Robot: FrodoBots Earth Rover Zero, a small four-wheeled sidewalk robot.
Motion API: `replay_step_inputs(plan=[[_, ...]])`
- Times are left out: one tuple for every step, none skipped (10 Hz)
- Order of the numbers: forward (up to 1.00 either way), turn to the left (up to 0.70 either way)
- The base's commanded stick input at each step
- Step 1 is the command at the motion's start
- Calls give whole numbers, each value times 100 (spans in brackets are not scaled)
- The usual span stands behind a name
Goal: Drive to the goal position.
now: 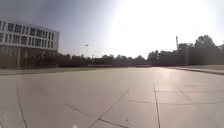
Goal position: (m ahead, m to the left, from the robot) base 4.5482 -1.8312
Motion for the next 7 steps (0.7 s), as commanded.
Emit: replay_step_inputs(plan=[[6,0],[6,0],[7,1],[7,1],[7,0],[7,0],[7,0]])
